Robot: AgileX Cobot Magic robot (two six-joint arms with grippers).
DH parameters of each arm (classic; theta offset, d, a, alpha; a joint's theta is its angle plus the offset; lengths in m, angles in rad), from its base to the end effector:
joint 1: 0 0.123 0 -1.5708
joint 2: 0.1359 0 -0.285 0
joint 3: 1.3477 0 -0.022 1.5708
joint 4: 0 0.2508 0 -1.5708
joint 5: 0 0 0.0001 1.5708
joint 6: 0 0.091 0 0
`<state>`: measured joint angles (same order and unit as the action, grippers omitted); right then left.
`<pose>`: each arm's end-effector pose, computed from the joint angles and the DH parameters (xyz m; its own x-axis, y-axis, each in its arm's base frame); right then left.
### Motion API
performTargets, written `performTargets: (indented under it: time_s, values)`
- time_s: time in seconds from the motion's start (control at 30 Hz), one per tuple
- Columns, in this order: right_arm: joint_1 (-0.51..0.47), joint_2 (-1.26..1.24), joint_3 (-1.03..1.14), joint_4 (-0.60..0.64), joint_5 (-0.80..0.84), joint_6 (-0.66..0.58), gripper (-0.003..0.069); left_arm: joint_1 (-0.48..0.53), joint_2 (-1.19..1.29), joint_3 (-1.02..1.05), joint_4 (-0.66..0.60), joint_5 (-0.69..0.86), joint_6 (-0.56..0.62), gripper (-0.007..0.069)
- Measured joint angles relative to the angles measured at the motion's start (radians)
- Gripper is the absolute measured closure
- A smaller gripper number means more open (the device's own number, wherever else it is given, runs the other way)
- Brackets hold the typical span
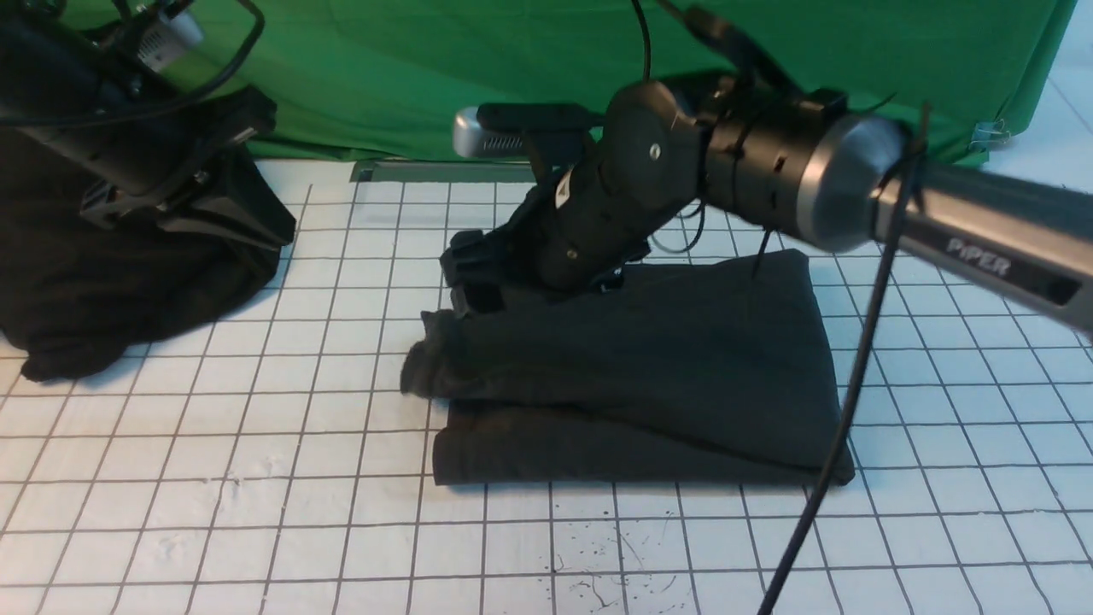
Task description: Fold a long-sleeved shirt over a white checkered tablecloth.
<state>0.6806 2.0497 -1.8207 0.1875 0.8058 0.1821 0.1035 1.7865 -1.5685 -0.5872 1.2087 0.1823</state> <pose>0.3568 0.3046 0.2693 -0.8075 -0.2615 -0.5287 -0.4591 0.8414 0.2850 0.3752 -0.0085 0.3052 -0.9532 -0.1413 -0.2672 0.0152 0.8604 -0.5093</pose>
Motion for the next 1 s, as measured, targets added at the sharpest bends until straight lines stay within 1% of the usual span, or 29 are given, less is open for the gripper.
performTargets:
  time_s: [0.03, 0.07, 0.1, 0.13, 0.17, 0.23, 0.27, 0.3, 0.33, 0.37, 0.4, 0.53, 0.63, 0.73, 0.77, 0.83, 1.0]
  values:
    - [-0.008, -0.027, -0.018, -0.02, 0.057, -0.017, 0.0024, -0.001, 0.0, 0.0, -0.007, 0.0, -0.001, 0.0538]
    - [-0.01, -0.033, -0.021, -0.024, 0.057, -0.017, 0.0024, -0.001, 0.0, 0.0, -0.007, 0.0, -0.001, 0.053]
    - [-0.028, -0.087, -0.052, -0.064, 0.171, -0.045, 0.0072, -0.008, -0.003, 0.0, -0.01, 0.0, -0.008, 0.0497]
    - [-0.034, -0.093, -0.055, -0.075, 0.184, -0.047, 0.0079, -0.008, -0.003, 0.0, -0.01, 0.0, -0.008, 0.0493]
    - [-0.056, -0.144, -0.071, -0.124, 0.291, -0.066, 0.0125, -0.022, -0.005, 0.001, -0.011, 0.0, -0.016, 0.0457]
    - [-0.091, -0.208, -0.063, -0.172, 0.362, -0.098, 0.0179, -0.055, -0.014, 0.012, -0.011, 0.0, -0.019, 0.0413]
    - [-0.111, -0.251, -0.046, -0.197, 0.376, -0.105, 0.0201, -0.082, -0.021, 0.025, -0.008, -0.001, -0.02, 0.0379]
    - [-0.118, -0.258, -0.042, -0.201, 0.381, -0.107, 0.0205, -0.087, -0.022, 0.028, -0.006, -0.001, -0.02, 0.0379]
    - [-0.152, -0.316, -0.004, -0.219, 0.391, -0.117, 0.0214, -0.13, -0.031, 0.053, 0.004, -0.001, -0.02, 0.0338]
    - [-0.156, -0.331, 0.009, -0.22, 0.391, -0.118, 0.0214, -0.136, -0.031, 0.056, 0.005, -0.001, -0.02, 0.0334]
    - [-0.184, -0.373, 0.05, -0.229, 0.395, -0.121, 0.0212, -0.176, -0.036, 0.081, 0.026, 0.002, -0.024, 0.0309]
    - [-0.25, -0.474, 0.25, -0.236, 0.403, -0.124, 0.0172, -0.289, -0.036, 0.166, 0.107, -0.02, -0.07, 0.0263]
    - [-0.276, -0.493, 0.429, -0.237, 0.364, -0.121, 0.0139, -0.374, -0.036, 0.241, 0.154, -0.112, -0.114, 0.0245]
    - [-0.281, -0.476, 0.637, -0.227, 0.195, -0.11, 0.0122, -0.443, -0.036, 0.308, 0.164, -0.221, -0.132, 0.0241]
    - [-0.281, -0.472, 0.648, -0.224, 0.184, -0.109, 0.0121, -0.447, -0.036, 0.312, 0.164, -0.236, -0.132, 0.024]
    - [-0.281, -0.435, 0.749, -0.217, 0.078, -0.092, 0.0118, -0.484, -0.03, 0.349, 0.164, -0.309, -0.146, 0.024]
    - [-0.281, -0.35, 0.792, -0.209, -0.021, -0.078, 0.0116, -0.492, 0.013, 0.353, 0.187, -0.365, -0.203, 0.0239]
